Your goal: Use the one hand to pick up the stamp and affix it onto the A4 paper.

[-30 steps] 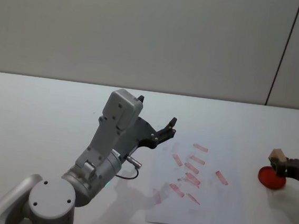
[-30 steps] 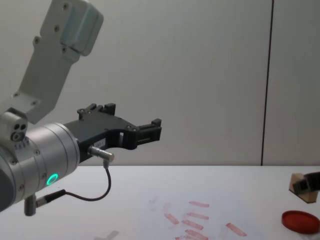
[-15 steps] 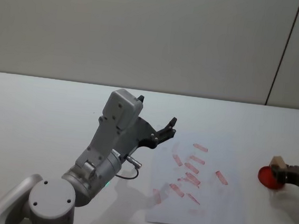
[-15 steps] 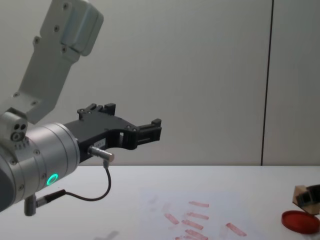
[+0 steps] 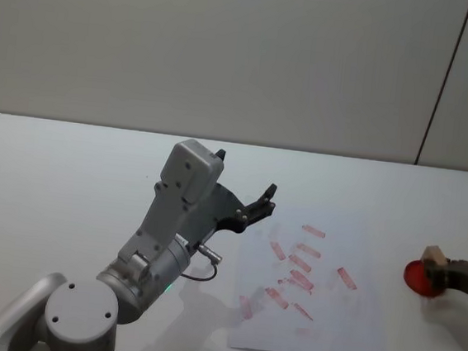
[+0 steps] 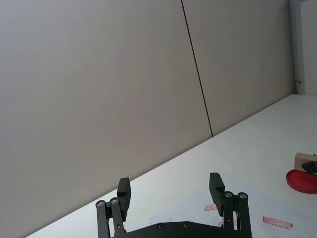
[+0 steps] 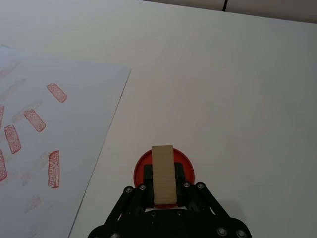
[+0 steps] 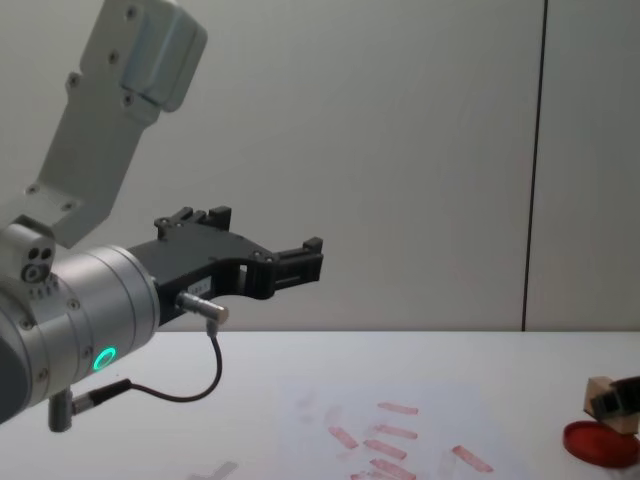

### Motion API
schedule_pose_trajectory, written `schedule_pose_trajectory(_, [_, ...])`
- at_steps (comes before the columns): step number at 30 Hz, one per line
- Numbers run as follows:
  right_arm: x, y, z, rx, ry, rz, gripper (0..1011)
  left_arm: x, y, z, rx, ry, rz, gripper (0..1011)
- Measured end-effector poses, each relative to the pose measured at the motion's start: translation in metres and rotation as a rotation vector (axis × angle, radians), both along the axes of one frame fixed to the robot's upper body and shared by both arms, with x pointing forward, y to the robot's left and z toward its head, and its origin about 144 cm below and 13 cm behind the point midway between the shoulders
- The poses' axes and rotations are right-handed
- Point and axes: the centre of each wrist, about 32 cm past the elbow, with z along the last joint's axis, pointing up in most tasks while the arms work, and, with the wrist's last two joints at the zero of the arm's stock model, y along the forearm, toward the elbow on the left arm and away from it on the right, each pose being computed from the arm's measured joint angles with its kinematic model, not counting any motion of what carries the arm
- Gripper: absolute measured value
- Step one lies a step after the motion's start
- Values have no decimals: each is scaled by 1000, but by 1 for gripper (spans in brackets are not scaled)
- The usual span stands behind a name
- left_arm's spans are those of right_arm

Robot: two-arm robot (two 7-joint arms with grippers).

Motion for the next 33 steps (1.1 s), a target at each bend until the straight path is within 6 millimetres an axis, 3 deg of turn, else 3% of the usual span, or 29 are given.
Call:
schedule_pose_trajectory(23, [6, 5, -6, -23, 4, 28, 221, 0, 0, 0, 0, 0, 0, 1002])
schedule_pose_trajectory(26, [7, 6, -6, -24, 5, 30, 268, 0, 0, 0, 0, 0, 0, 1002])
schedule_pose_trajectory(33, [7, 6, -7, -26, 5, 33, 491, 0, 0, 0, 0, 0, 0, 1002])
